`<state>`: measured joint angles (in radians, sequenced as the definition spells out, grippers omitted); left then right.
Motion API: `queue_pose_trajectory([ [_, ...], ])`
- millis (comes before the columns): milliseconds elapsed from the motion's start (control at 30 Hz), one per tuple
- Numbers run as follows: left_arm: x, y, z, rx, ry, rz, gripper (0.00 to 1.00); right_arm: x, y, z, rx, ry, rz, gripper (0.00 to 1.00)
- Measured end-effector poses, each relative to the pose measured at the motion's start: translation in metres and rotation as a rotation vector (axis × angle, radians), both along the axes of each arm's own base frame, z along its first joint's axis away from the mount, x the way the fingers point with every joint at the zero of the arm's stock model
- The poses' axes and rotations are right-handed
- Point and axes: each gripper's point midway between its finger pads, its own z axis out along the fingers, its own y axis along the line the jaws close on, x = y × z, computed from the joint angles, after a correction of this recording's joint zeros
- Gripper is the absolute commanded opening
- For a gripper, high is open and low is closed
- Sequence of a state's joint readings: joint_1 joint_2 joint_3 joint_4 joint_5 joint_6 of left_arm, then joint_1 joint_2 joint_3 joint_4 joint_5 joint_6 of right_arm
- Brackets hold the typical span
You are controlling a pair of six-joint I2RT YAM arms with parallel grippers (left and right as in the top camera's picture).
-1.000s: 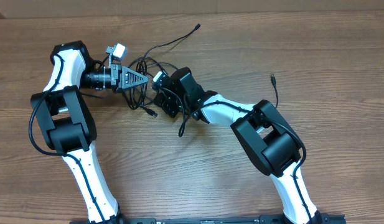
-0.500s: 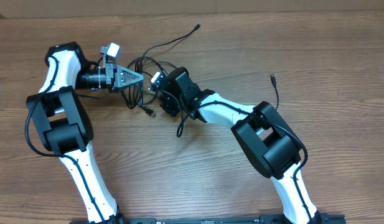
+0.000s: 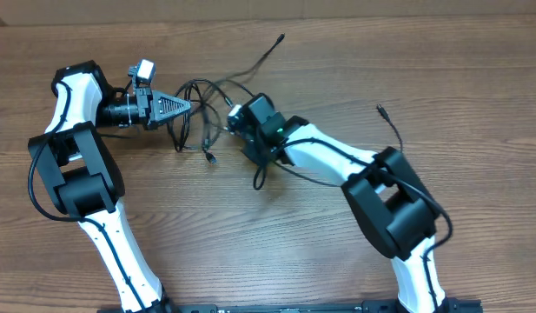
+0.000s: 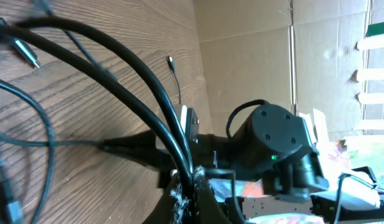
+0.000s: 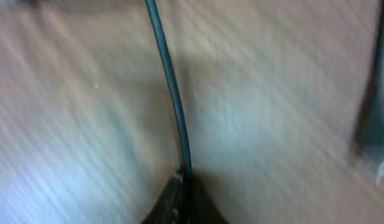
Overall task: Untangle cables
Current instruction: 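Pull the right gripper right, stretching a long strand across the table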
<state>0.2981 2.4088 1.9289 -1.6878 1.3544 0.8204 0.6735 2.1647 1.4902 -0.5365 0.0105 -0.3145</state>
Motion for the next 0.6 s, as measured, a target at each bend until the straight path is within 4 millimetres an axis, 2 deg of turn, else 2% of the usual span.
queue_pose_trajectory([
  [233, 0.0, 0.0, 0.0, 0.002, 0.003, -0.002, 0.04, -0.051, -0.093, 0.001, -0.216, 0.278, -0.103, 0.04],
  [333, -0.001, -0.001, -0.001, 0.005, 0.004, -0.005, 0.04, -0.066, -0.129, 0.0, -0.272, 0.388, -0.189, 0.04],
  [600, -0.005, -0.001, -0.007, 0.041, 0.012, -0.032, 0.04, -0.07, -0.199, -0.002, -0.23, 0.517, -0.477, 0.04],
])
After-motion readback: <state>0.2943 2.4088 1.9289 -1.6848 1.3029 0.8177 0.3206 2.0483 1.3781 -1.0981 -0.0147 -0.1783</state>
